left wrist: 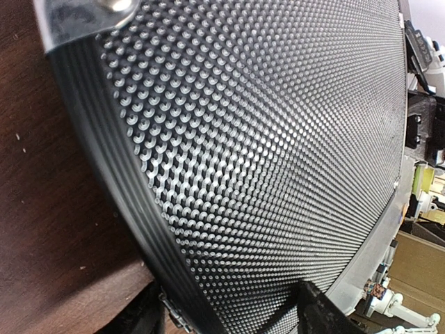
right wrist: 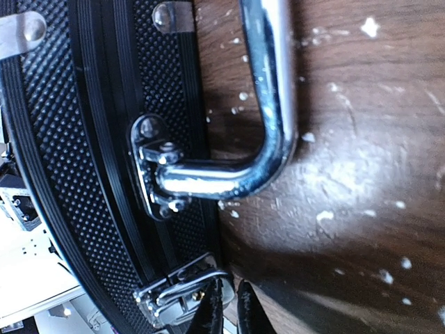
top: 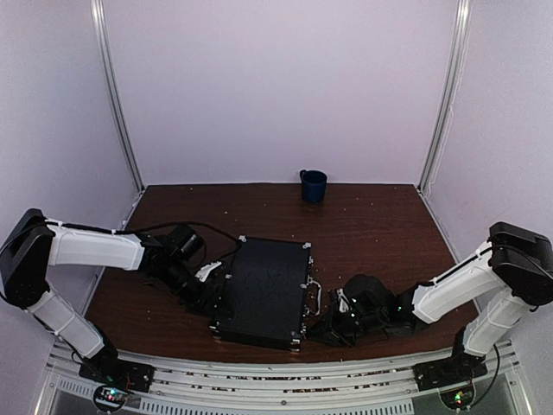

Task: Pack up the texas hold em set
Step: Press the left-side button of the box at the center of the board.

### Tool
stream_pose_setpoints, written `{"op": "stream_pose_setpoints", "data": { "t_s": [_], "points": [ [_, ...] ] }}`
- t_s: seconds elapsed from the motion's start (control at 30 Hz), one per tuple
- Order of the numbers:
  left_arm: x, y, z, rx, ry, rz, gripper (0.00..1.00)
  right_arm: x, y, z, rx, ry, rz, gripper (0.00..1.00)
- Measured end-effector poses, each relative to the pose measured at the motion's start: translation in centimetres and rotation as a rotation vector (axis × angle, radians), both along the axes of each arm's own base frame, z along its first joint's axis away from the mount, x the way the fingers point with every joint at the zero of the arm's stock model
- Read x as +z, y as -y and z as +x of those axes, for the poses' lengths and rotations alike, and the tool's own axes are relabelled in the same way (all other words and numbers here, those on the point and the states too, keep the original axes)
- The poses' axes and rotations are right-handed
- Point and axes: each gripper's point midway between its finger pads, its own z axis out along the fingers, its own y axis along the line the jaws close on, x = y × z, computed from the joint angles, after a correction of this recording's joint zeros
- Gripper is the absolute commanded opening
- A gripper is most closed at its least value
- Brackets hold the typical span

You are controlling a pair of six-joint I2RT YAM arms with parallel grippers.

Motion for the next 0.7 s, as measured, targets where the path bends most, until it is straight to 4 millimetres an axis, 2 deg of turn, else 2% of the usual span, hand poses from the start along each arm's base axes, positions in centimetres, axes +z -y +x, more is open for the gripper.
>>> {"op": "stream_pose_setpoints", "data": {
  "t_s": [0.4, 0.47, 0.7],
  "points": [
    [-0.05, 0.02, 0.02, -0.001, -0.009, 0.003, 0.63, 0.02, -0.51, -0.01, 0.025, 0.013, 0.033, 0.0],
    [-0.04, 0.04, 0.01, 0.0, -0.011, 0.001, 0.63, -0.8, -0.41, -0.14, 0.025, 0.0, 0.014, 0.0],
    [-0.04, 0.02, 0.07, 0.003, -0.014, 0.0, 0.63, -0.85, -0.62, -0.15, 0.032, -0.001, 0.027, 0.0]
  ]
}}
